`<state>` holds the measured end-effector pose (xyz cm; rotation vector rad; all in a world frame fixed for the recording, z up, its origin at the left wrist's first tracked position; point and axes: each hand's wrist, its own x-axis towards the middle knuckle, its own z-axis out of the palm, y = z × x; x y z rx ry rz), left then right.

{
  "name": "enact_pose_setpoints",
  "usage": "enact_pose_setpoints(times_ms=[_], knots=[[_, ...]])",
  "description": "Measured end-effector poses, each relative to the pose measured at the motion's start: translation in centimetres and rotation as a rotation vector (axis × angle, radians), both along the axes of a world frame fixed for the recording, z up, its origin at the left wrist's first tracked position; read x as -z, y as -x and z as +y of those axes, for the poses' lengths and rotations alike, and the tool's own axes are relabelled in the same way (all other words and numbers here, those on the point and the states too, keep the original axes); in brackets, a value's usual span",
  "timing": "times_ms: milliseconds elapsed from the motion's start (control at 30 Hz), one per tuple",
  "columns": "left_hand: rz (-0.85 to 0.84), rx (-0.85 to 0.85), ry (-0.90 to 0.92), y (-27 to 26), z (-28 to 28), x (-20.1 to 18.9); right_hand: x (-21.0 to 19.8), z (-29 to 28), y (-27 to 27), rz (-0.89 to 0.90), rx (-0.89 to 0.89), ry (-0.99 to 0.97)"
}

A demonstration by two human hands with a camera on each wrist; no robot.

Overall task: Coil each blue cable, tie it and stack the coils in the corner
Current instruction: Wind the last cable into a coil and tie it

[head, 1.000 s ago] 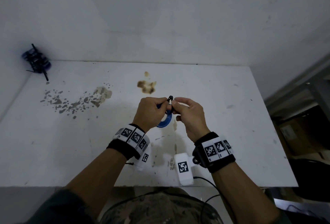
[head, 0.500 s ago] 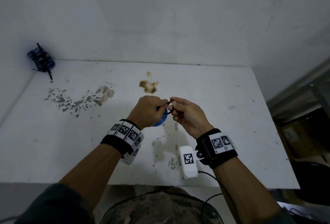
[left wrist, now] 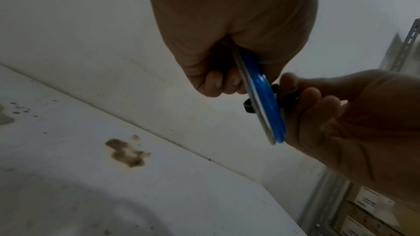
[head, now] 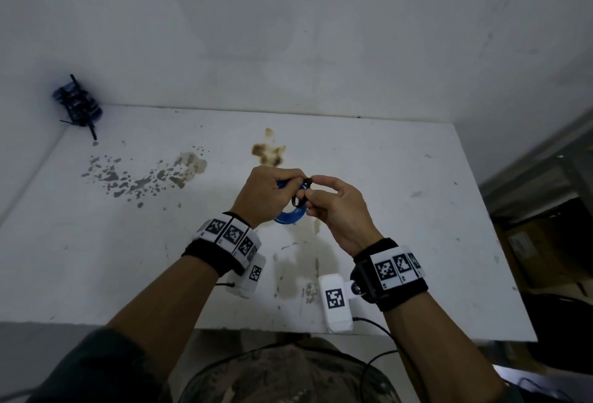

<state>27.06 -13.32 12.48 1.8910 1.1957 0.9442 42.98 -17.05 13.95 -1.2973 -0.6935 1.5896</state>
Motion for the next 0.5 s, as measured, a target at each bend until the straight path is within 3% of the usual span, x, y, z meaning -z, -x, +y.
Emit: enact_pose_setpoints(times_ms=[200, 400, 500], knots=[[0.057, 0.103, -0.026, 0.2, -0.7, 0.4, -0.1, 0.6, -1.0, 0.068, 0.04, 0.122], [0.079, 0.136, 0.005, 0.3, -0.7, 0.8, -0.2, 0.5, -1.5, -0.06, -0.083, 0.128], [0.073, 0.141, 0.03, 0.2, -1.2, 1.2, -0.2, 0.9, -1.9, -0.244, -0.131, 0.136]])
